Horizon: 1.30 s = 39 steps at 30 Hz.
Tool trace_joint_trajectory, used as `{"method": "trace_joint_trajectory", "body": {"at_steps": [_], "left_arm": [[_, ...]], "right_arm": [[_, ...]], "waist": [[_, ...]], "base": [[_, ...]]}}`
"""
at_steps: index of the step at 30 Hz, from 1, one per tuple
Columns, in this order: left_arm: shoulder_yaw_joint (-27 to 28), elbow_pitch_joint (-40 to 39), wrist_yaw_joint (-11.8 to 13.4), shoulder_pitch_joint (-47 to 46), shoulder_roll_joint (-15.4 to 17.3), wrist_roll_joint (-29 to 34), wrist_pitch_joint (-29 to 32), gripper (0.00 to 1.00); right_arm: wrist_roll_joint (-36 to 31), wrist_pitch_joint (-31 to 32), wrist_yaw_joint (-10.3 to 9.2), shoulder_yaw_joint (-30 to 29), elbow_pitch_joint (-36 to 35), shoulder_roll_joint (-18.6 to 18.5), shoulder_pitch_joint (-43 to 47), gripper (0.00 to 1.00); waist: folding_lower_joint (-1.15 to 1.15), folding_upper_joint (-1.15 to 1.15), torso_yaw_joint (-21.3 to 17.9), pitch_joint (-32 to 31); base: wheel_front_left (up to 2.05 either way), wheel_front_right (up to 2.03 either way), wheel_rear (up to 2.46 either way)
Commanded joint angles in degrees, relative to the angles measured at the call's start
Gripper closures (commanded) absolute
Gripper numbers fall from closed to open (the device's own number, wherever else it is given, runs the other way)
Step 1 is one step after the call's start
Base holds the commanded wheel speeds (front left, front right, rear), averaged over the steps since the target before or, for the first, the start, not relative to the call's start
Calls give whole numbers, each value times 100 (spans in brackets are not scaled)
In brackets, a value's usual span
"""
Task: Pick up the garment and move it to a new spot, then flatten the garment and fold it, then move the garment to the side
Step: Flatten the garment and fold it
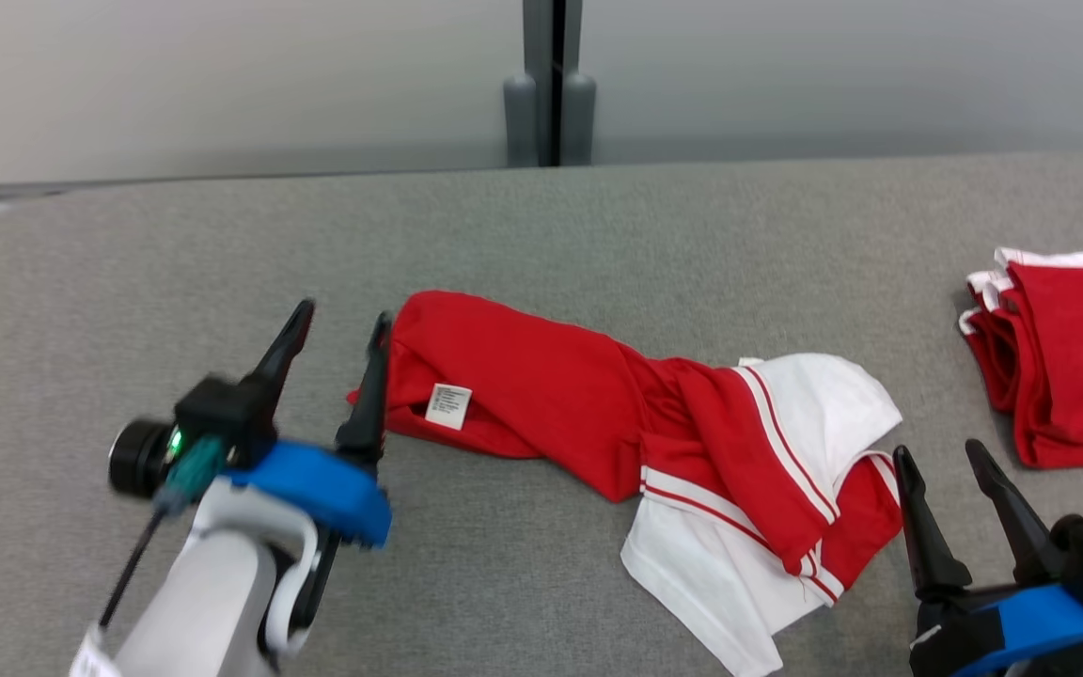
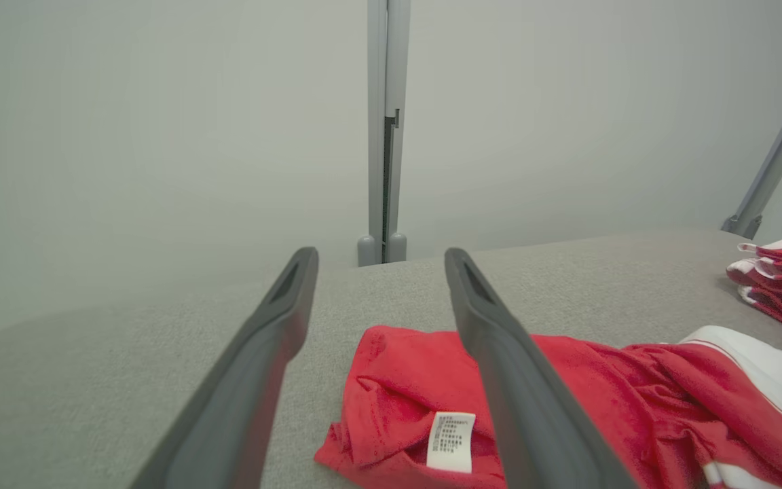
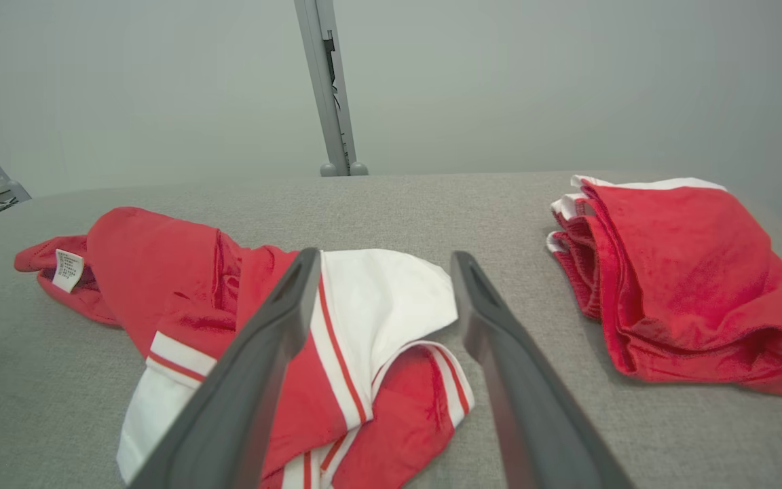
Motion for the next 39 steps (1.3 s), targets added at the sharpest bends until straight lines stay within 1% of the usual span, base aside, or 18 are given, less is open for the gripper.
{"method": "trace_joint_trajectory", "body": {"at_steps": [1, 2, 7, 12, 16, 17, 18, 19, 24, 27, 31, 33, 34, 36, 39], "left_arm": [[-68, 170, -96, -340, -54, -35, 173, 0], [-121, 343, -185, -525, -130, -112, 331, 0], [-329, 1386, -523, -1500, -266, -194, 1002, 0], [-451, 2588, -697, -2271, -296, -222, 1469, 0], [-480, 3423, -732, -2659, -332, -249, 1679, 0], [-495, 3568, -760, -2740, -348, -271, 1674, 4], [-510, 3691, -782, -2800, -371, -308, 1655, 90], [-527, 3791, -814, -2848, -383, -317, 1617, 100], [-660, 4086, -910, -2967, -440, -396, 1239, 100], [-731, 4065, -936, -2961, -408, -402, 896, 100], [-847, 3676, -957, -2641, -348, -394, 321, 100], [-809, 3362, -948, -2337, -240, -456, 104, 100], [-781, 3199, -907, -2126, -199, -495, 36, 100], [-712, 2777, -749, -1598, -117, -588, -62, 100], [-593, 2092, -446, -682, 14, -788, -30, 100]], "right_arm": [[-51, 28, 0, 11, -35, 21, -133, 0], [-61, 37, 0, 27, -38, 34, -183, 0], [-91, 55, 0, 202, 21, 60, -469, 0], [-72, -19, 0, 303, 151, 68, -682, 0], [-21, -75, 0, 364, 283, 88, -798, 0], [-10, -87, 0, 372, 310, 90, -818, 0], [-4, -107, 0, 372, 336, 91, -828, 0], [-7, -126, 0, 359, 356, 91, -838, 0], [7, -188, 0, 258, 423, 76, -864, 0], [-11, -192, 0, 183, 442, 69, -829, 0], [14, -197, 0, 68, 453, 82, -703, 0], [28, -192, 0, 39, 454, 93, -635, 0], [55, -195, 0, 29, 462, 101, -603, 0], [50, -186, 0, -21, 461, 106, -534, 0], [68, -167, 0, -78, 440, 125, -445, 0]], "waist": [[0, 0, -2, 148], [0, 0, -30, 229], [0, 0, -225, 635], [0, 0, -379, 886], [0, 0, -478, 977], [0, 0, -496, 985], [0, 0, -507, 989], [0, 0, -515, 994], [0, 0, -492, 941], [0, 0, -438, 859], [0, 0, -325, 673], [0, 0, -280, 569], [0, 0, -256, 509], [0, 0, -208, 413], [0, 0, -130, 327]], "base": [[0, 0, 0], [0, 0, 0], [0, 0, 0], [0, 0, 0], [0, 0, 0], [0, 0, 0], [0, 0, 0], [0, 0, 0], [0, 0, 0], [0, 0, 0], [0, 0, 0], [0, 0, 0], [0, 0, 0], [0, 0, 0], [0, 0, 0]]}}
